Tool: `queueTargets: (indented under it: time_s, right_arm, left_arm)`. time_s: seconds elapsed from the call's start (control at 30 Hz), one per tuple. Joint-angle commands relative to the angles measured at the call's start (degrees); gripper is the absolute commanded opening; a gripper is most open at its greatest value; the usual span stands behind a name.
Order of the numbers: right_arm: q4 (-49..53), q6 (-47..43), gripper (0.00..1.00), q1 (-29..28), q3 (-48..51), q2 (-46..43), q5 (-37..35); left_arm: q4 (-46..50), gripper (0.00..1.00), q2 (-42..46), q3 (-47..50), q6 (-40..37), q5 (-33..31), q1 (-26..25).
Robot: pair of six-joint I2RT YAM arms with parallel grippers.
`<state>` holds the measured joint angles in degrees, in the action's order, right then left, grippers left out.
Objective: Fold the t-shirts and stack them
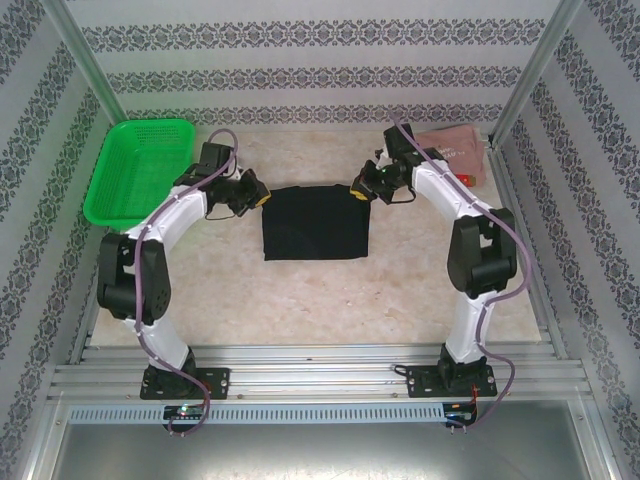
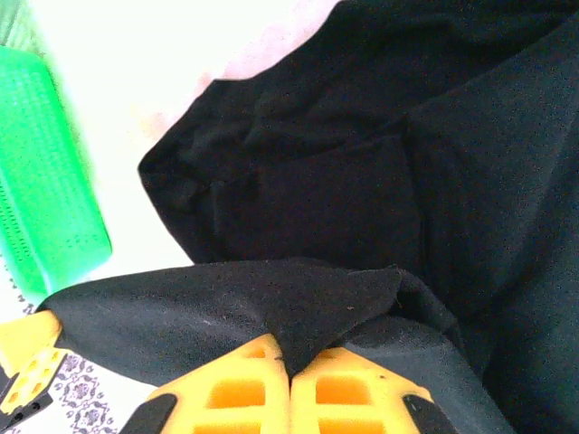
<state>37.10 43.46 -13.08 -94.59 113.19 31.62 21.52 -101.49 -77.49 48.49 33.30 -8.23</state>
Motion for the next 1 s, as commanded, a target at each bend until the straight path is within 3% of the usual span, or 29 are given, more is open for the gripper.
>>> queueTargets:
  time_s: [0.0,0.23,0.3,0.4,0.43,0.53,0.67,0.7,0.8,0.97]
  right_arm:
    - [1.03,-1.26,0.00,1.87,-3.19,2.91,-1.18]
    - [1.24,-1.44,0.00,3.04,-6.92,8.79,0.09]
    - [1.08,-1.24,0.06,3.40,-7.98,10.37,0.28]
    - [-0.62,-0.58,0.29,3.96,-9.79,12.32,0.16]
    - [-1.18,-0.34,0.36,4.18,-11.23,13.11,0.18]
    - [-0.31,-1.04,0.43,5.37,-16.93,13.98,-0.29]
    - [2.56,-6.01,0.51,5.98,-20.68,8.69,-3.87]
    - [4.97,-8.23,0.56,5.80,-20.83,6.63,-5.77]
    - [8.93,-13.10,0.70,5.52,-14.80,-0.61,-8.75]
    - [4.03,-15.77,0.81,5.08,7.84,-13.85,-9.00]
  left_arm:
    - [-1.53,0.00,-2.96,-3.30,-1.77,-0.91,1.64]
    - [-1.83,0.00,-9.31,-7.74,-2.29,-0.98,1.81]
    - [-2.58,0.00,-11.15,-9.08,-2.17,-0.47,1.98]
    - [-6.53,0.19,-13.28,-10.59,0.39,0.80,2.14]
    - [-7.49,0.30,-14.02,-11.72,1.53,1.33,2.21]
    - [-6.71,0.48,-16.07,-17.86,3.39,2.99,3.14]
    - [-2.71,0.59,-15.05,-26.22,1.86,2.56,4.94]
    - [-0.43,0.69,-14.46,-28.54,0.35,2.35,5.14]
    - [5.08,0.80,-12.35,-32.53,-4.20,3.61,4.69]
    - [10.42,0.82,-6.46,-26.58,-12.88,3.43,0.56]
